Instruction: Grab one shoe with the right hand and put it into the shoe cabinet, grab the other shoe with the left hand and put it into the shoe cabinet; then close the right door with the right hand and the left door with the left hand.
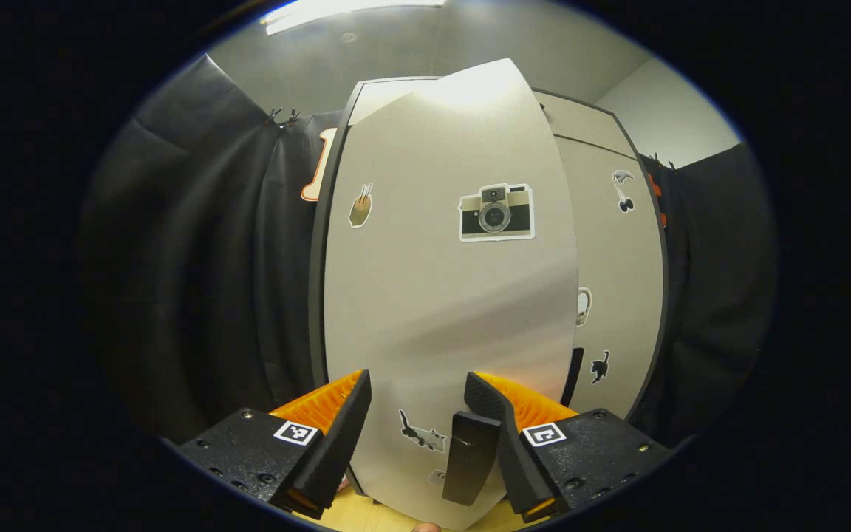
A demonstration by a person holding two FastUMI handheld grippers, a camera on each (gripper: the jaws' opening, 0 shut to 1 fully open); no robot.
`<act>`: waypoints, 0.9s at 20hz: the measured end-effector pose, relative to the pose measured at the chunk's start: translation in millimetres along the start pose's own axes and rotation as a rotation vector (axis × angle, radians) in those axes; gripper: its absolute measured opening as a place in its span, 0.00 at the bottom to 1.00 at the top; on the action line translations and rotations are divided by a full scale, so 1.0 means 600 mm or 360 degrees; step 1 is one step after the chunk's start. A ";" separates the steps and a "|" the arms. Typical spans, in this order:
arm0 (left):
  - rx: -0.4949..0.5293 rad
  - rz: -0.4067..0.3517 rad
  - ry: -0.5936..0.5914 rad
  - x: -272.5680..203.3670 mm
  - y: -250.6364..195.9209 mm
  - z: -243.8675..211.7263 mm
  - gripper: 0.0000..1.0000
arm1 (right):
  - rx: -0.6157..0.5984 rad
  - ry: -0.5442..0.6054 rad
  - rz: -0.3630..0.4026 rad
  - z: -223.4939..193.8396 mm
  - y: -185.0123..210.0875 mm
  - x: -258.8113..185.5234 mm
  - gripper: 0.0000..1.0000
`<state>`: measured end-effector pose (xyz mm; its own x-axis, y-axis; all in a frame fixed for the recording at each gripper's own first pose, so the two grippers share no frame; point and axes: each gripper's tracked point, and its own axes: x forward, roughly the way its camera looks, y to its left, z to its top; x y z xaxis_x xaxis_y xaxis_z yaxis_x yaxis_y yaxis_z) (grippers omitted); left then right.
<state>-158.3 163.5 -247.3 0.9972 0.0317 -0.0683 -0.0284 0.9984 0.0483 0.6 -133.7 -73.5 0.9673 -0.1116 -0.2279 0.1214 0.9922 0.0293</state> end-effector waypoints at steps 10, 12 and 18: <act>0.0149 0.0205 -0.0044 0.021 -0.019 0.005 0.92 | 0.0019 0.0014 -0.0077 -0.005 -0.046 -0.022 0.91; 0.0219 0.0278 -0.0075 0.023 -0.026 0.010 0.88 | 0.0019 0.0018 -0.0092 -0.007 -0.055 -0.028 0.91; -0.0008 0.0169 0.0021 0.043 -0.060 -0.018 0.85 | 0.0022 0.0030 -0.0122 -0.009 -0.085 -0.040 0.91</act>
<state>-132.5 128.9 -261.7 0.9875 0.1379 -0.0762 -0.1343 0.9896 0.0508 -30.1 -181.2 -74.8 0.9507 -0.1858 -0.2484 0.1979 0.9799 0.0243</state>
